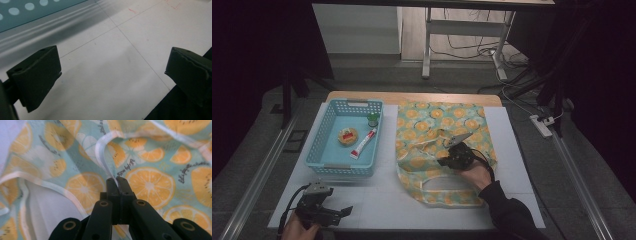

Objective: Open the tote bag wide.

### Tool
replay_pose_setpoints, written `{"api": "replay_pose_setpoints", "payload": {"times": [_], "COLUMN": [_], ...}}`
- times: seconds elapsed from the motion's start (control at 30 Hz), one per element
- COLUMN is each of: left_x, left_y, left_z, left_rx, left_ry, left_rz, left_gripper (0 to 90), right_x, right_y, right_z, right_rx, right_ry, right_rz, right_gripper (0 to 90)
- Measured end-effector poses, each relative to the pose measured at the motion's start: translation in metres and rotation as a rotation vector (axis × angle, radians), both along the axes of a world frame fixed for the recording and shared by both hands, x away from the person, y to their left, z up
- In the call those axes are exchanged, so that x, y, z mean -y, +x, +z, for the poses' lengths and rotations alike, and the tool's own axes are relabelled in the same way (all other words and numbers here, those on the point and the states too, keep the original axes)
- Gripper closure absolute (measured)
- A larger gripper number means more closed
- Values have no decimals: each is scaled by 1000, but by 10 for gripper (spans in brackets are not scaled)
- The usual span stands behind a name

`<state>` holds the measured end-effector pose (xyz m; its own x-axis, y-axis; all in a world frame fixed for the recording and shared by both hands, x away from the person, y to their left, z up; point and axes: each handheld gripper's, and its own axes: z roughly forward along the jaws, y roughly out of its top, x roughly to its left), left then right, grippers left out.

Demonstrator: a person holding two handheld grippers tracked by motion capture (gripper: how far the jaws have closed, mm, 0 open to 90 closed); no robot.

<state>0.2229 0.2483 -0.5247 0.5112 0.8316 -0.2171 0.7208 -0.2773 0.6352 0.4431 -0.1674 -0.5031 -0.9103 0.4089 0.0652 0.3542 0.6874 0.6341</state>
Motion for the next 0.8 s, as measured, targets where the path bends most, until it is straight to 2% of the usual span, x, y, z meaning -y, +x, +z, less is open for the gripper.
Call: {"api": "replay_pose_setpoints", "payload": {"times": [0.23, 0.33, 0.4, 0.53, 0.8], "left_x": [0, 0, 0, -1, -1], "left_y": [0, 0, 0, 1, 1], "left_z": [0, 0, 0, 0, 0], "left_rx": [0, 0, -1, -4, -6], "left_ry": [0, -1, -1, -3, -6], "left_rz": [1, 0, 1, 2, 3], "left_gripper": [1, 1, 1, 1, 1], "right_x": [-8, -11, -14, -19, -33], "right_y": [0, 1, 2, 7, 11], "right_z": [24, 29, 35, 48, 73], "right_rx": [27, 31, 26, -12, 9], "right_ry": [59, 61, 74, 83, 137], "right_rz": [-3, -5, -8, -24, 5], "right_gripper": [900, 900, 900, 900, 899]}}
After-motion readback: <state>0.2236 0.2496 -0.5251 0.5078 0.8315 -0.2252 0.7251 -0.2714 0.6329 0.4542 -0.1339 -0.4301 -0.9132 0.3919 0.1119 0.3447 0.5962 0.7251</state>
